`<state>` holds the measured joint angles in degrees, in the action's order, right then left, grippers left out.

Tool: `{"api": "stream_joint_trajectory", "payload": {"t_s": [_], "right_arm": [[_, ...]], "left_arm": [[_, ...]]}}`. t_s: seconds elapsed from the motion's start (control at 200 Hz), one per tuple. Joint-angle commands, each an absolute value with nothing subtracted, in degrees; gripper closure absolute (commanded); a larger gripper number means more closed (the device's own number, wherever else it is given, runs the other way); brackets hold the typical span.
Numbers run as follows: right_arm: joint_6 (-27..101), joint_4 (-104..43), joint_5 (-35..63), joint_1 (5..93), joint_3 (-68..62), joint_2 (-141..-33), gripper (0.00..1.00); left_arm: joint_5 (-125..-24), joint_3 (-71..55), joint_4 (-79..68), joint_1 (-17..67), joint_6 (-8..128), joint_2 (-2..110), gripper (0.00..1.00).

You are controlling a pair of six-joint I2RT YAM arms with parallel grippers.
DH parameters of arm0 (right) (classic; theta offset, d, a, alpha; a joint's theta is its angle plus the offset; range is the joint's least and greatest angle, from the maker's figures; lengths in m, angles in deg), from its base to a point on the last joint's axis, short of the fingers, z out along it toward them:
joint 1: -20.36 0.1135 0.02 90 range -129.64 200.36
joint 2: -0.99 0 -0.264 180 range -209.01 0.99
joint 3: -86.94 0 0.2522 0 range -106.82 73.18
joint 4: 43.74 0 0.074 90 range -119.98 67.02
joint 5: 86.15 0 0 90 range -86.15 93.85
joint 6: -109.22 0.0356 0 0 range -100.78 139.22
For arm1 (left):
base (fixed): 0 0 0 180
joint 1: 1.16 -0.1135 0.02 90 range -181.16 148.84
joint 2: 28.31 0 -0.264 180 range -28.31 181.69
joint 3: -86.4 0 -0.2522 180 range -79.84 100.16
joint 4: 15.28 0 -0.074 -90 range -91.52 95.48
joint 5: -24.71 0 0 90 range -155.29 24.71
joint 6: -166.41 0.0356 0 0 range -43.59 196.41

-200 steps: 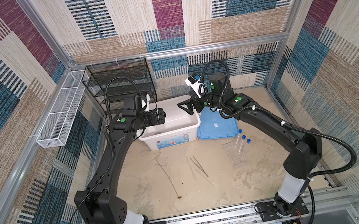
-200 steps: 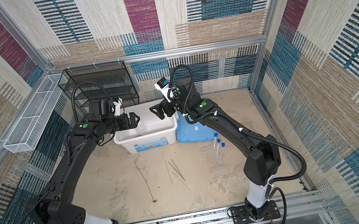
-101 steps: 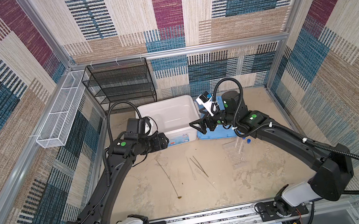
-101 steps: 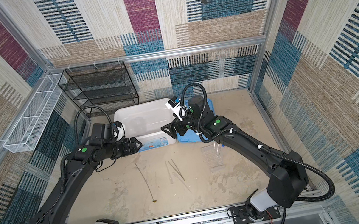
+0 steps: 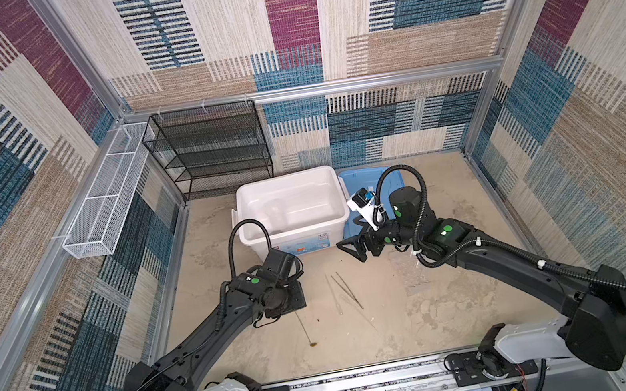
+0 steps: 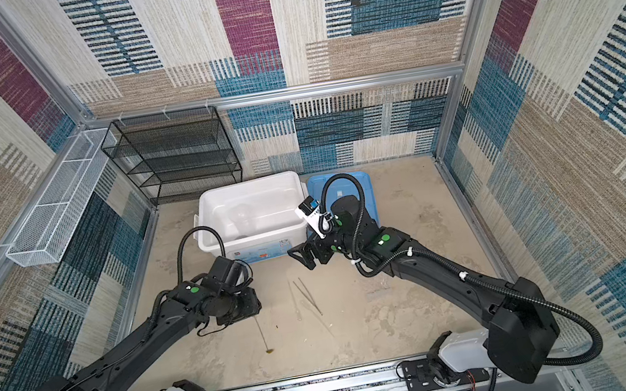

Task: Organize the chemistry lab equipment
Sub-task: 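Withdraw the left gripper from the bin down over the thin glass rod, then close the left gripper on the thin glass rod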

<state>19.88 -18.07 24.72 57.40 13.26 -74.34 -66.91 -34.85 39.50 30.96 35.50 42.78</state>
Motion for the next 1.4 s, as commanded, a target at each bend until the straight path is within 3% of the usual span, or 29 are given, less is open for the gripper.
{"api": "stream_joint_trajectory", "payload": {"t_s": [0.0,0.15,0.871,1.187,1.392], "right_arm": [[21.5,-19.9,23.9,58.1,13.2,-74.3,0.01],[21.6,-20.5,23.5,58.7,13.9,-74.1,0.00],[22.0,-21.4,21.8,59.0,14.9,-74.5,0.00],[22.0,-21.9,22.0,59.1,14.2,-76.0,0.00],[21.9,-22.0,21.4,59.1,14.2,-76.3,0.00]], "left_arm": [[-63.5,-37.2,33.4,32.0,28.5,44.8,0.49],[-57.4,-37.8,33.2,33.2,27.7,47.9,0.54],[-55.2,-40.0,27.7,33.8,23.2,57.5,0.74],[-56.3,-39.5,25.7,34.1,23.6,61.5,0.96],[-55.7,-39.3,27.9,34.0,24.0,58.1,1.00]]}}
